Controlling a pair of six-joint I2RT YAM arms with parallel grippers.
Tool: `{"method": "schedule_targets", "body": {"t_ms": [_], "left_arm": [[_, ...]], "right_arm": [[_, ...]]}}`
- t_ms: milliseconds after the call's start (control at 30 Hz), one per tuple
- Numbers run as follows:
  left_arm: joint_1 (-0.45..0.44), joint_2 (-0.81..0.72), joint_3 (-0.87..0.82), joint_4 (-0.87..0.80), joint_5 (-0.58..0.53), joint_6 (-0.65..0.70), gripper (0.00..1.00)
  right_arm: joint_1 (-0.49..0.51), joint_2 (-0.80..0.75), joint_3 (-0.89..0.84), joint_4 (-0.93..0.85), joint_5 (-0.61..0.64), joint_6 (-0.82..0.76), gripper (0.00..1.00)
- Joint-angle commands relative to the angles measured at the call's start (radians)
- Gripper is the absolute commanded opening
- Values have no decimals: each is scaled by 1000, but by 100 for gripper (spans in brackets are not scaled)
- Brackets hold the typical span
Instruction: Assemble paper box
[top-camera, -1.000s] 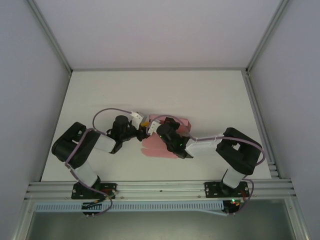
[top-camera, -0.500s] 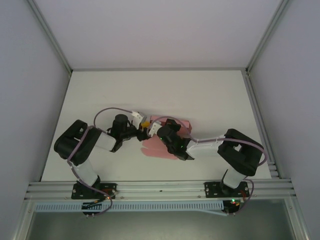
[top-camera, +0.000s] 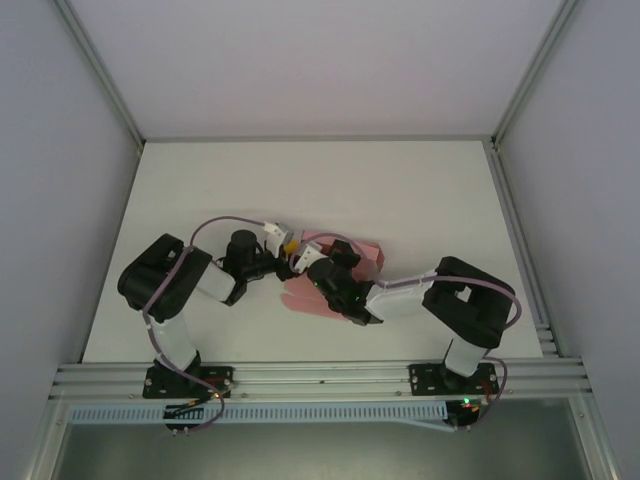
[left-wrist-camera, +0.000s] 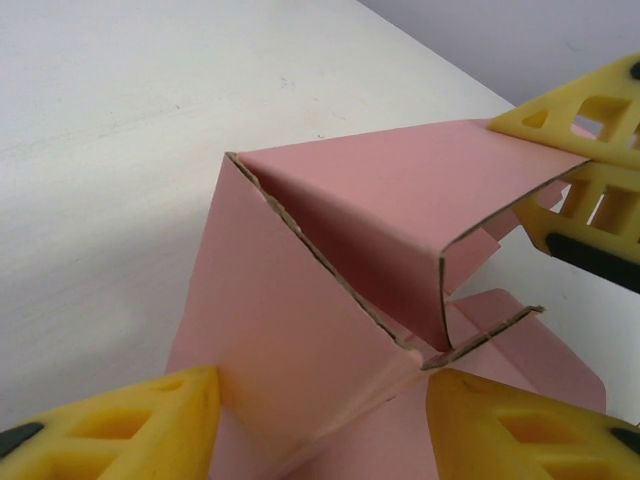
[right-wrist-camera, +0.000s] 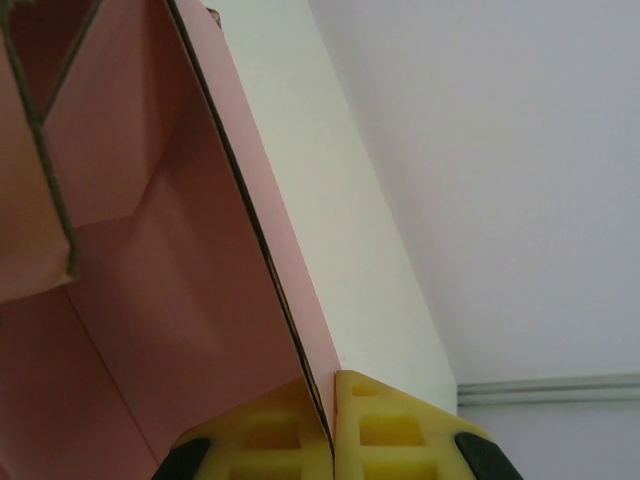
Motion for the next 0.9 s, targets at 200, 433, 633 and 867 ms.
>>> {"method": "schedule_targets", "body": {"t_ms": [200,433,633,867], "left_arm": [[-4,-113,-42,-132,12,70,56],[1,-46,-13,-150,7,83,57],[-18,25,51,-43,12,54,54],[-49,100,77,140,-6,-30,54]], "right_arm": [[26,3,-116,-77,-40,-71,0],[24,-5,-82,-125,-96,-32,0],[24,15,-37,-217,-153,44,0],[22,27,0,-279,-179,91,0]]}}
